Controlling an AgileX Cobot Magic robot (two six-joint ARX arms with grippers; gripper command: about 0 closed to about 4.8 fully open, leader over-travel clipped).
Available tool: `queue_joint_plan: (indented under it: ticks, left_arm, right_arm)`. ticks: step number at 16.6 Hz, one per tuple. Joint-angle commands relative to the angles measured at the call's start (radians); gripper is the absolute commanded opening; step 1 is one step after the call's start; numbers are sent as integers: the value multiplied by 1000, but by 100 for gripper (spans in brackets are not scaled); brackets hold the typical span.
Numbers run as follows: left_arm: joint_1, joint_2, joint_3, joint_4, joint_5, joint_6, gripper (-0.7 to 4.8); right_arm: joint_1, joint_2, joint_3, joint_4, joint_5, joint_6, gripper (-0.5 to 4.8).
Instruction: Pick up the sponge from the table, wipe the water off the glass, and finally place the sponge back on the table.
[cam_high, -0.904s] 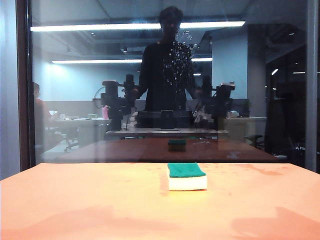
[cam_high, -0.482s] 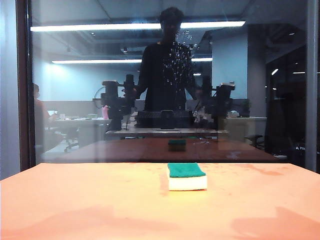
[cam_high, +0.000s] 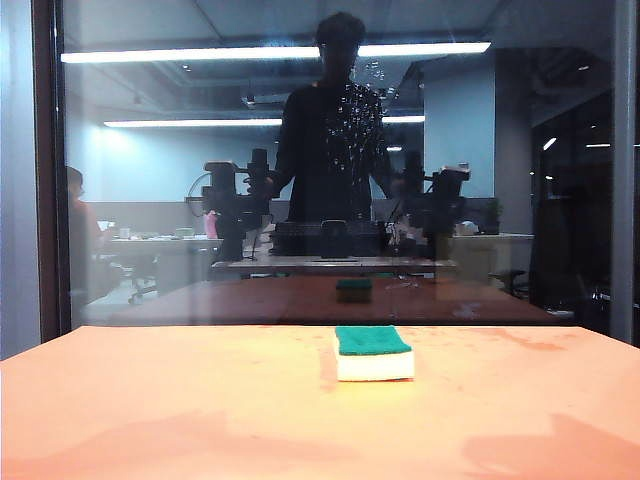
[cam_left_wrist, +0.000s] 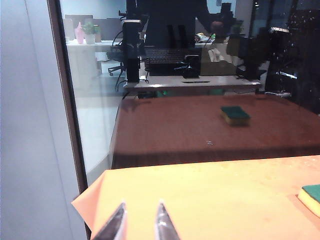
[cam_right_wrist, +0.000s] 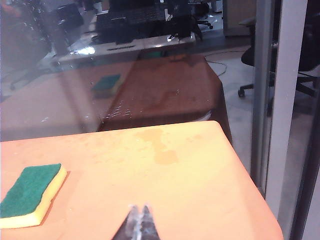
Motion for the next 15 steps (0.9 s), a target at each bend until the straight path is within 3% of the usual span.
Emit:
queue_joint_plan:
  ticks: [1, 5, 10, 15]
  left_arm:
    - [0, 1, 3, 6, -3, 0, 79]
    - [0, 1, 3, 6, 108, -1, 79]
    - [0, 1, 3, -26, 255, -3, 79]
    - [0, 1, 3, -79, 359, -68, 79]
  right_arm:
    - [1, 0, -2, 40, 0, 0, -5]
    - [1, 0, 5, 41, -74, 32, -5]
    - [1, 0, 97, -105, -68, 60, -6]
    - [8, 49, 206, -172, -118, 60, -5]
